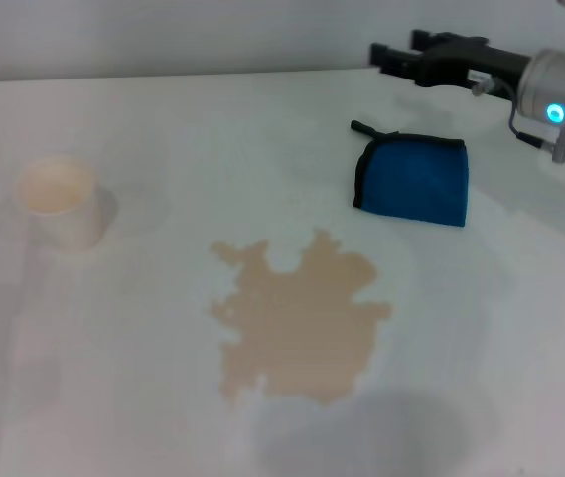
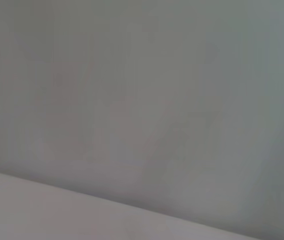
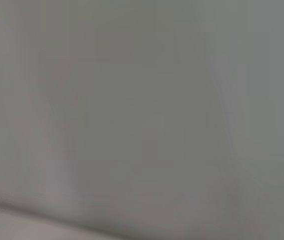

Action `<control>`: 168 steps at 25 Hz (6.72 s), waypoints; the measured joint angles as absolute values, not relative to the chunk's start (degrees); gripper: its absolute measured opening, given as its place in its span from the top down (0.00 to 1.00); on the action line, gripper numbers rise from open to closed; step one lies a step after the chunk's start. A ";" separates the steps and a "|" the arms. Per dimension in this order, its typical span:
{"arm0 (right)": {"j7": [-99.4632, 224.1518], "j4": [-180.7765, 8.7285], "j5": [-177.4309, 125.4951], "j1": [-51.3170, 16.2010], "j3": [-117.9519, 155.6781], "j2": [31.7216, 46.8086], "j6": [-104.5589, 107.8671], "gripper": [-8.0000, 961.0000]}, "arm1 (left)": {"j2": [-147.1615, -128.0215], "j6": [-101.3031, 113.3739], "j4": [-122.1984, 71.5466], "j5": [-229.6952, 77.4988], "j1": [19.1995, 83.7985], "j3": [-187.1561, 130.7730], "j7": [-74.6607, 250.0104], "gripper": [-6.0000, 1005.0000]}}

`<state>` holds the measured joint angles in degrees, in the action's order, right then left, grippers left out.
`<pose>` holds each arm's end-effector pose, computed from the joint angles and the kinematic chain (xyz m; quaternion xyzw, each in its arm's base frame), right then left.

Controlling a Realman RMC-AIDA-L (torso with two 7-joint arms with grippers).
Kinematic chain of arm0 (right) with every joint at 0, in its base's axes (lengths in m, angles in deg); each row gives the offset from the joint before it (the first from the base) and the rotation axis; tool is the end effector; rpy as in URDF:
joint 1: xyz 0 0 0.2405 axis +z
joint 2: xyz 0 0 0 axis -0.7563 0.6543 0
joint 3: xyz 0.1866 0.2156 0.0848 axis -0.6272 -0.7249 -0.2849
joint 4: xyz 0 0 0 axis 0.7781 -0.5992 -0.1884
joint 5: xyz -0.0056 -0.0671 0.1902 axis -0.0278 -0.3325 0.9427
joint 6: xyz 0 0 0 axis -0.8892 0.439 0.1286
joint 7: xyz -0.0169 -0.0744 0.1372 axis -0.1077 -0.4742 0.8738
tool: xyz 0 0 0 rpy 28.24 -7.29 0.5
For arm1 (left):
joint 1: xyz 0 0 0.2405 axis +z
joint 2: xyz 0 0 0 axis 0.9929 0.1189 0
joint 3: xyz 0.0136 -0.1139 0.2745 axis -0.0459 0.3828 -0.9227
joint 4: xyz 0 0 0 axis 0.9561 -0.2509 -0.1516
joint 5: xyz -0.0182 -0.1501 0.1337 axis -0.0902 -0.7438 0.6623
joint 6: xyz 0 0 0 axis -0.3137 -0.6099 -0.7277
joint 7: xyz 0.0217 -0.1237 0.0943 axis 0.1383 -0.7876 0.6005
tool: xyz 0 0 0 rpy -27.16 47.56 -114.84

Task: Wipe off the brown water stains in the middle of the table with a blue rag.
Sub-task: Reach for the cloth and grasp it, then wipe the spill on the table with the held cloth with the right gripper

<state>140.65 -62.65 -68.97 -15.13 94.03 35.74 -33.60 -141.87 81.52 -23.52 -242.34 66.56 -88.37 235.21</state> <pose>0.3004 0.4491 -0.0032 -0.8295 0.3508 0.2513 0.3545 -0.4173 0.2905 -0.0243 -0.6627 -0.3778 -0.3181 0.5629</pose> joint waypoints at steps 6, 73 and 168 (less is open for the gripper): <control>169.56 -58.49 -98.51 -8.29 96.05 30.98 -41.60 0.19 | -141.85 81.56 -23.41 -242.55 65.83 -88.37 235.21 0.12; 199.47 -70.10 -173.36 8.62 69.31 41.00 -39.47 0.25 | -141.85 80.71 -24.11 -242.24 62.69 -88.66 235.21 0.12; 198.40 -58.63 -119.53 0.14 114.20 42.69 -30.04 0.90 | -141.68 78.75 -24.10 -242.00 60.42 -88.85 235.21 0.12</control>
